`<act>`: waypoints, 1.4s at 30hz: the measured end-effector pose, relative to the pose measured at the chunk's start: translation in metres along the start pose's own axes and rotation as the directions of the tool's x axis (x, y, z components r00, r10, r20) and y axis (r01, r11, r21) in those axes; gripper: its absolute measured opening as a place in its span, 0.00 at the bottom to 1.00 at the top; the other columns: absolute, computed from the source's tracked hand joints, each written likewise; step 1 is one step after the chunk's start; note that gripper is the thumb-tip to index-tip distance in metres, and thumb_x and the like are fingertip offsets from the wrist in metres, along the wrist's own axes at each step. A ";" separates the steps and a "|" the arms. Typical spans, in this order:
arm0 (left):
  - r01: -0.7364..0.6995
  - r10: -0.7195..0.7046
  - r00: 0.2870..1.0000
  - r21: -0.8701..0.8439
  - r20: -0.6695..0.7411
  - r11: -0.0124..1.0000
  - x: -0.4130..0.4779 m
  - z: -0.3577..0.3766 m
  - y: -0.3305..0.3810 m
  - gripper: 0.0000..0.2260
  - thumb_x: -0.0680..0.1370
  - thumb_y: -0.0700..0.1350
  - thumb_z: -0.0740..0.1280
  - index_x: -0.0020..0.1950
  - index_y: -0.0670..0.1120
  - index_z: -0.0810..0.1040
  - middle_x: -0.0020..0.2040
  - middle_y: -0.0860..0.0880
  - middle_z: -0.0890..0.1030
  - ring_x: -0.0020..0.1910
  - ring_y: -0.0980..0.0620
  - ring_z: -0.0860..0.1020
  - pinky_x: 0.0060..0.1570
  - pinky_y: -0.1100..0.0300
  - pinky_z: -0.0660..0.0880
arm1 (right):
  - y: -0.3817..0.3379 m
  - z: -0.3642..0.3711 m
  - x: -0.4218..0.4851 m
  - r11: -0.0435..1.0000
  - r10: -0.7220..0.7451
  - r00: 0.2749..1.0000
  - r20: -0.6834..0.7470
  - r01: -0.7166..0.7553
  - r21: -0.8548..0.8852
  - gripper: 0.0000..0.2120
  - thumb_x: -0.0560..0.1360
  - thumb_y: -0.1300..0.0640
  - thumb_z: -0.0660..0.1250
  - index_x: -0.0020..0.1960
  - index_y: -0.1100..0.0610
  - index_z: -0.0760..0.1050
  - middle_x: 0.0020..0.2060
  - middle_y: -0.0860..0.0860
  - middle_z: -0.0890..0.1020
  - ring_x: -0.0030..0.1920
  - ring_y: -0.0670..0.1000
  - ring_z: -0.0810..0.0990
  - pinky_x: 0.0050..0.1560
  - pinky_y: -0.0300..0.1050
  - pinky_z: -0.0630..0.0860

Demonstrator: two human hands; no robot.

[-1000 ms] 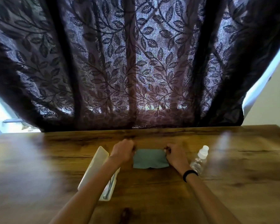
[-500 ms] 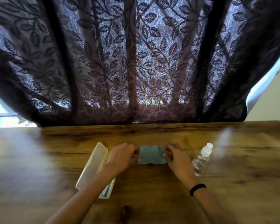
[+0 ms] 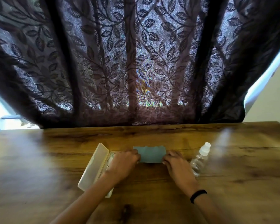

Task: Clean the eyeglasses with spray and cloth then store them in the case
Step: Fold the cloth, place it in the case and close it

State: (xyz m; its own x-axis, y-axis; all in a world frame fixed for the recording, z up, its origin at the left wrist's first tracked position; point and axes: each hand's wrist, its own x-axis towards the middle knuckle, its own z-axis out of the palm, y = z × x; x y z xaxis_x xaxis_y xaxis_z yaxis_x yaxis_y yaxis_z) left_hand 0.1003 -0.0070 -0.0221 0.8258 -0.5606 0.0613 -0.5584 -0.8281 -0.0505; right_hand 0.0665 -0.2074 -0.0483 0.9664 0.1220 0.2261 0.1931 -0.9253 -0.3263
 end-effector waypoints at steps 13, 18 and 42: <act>-0.046 0.043 0.998 0.065 0.052 0.997 -0.014 0.000 0.001 0.12 0.79 0.40 0.60 0.62 0.47 0.68 0.60 0.47 0.77 0.52 0.48 0.78 0.47 0.55 0.76 | -0.004 -0.014 -0.011 0.999 -0.014 0.994 0.106 0.017 -0.029 0.08 0.78 0.58 0.57 0.55 0.55 0.74 0.55 0.51 0.77 0.58 0.51 0.72 0.53 0.45 0.73; 0.040 -0.041 0.999 0.039 0.021 0.998 0.004 -0.005 -0.005 0.11 0.77 0.39 0.61 0.59 0.48 0.71 0.56 0.47 0.78 0.51 0.48 0.77 0.44 0.57 0.73 | -0.007 -0.017 0.008 0.999 0.045 0.997 0.064 -0.044 -0.022 0.08 0.78 0.60 0.58 0.54 0.55 0.73 0.55 0.51 0.78 0.56 0.52 0.74 0.49 0.44 0.73; 0.103 -0.103 0.995 -0.051 -0.015 0.993 0.025 -0.003 0.004 0.11 0.78 0.41 0.60 0.60 0.46 0.72 0.59 0.47 0.75 0.53 0.47 0.76 0.42 0.57 0.73 | 0.001 -0.009 0.049 0.993 0.115 0.973 0.198 -0.115 -0.012 0.12 0.78 0.59 0.59 0.59 0.56 0.74 0.57 0.55 0.76 0.59 0.55 0.72 0.55 0.49 0.73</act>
State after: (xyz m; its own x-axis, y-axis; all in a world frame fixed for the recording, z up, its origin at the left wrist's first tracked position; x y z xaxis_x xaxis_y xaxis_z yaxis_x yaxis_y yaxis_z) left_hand 0.1182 -0.0245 -0.0181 0.8779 -0.4719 0.0810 -0.4739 -0.8805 0.0068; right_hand 0.1125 -0.2057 -0.0292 0.9965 0.0836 0.0004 0.0788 -0.9374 -0.3392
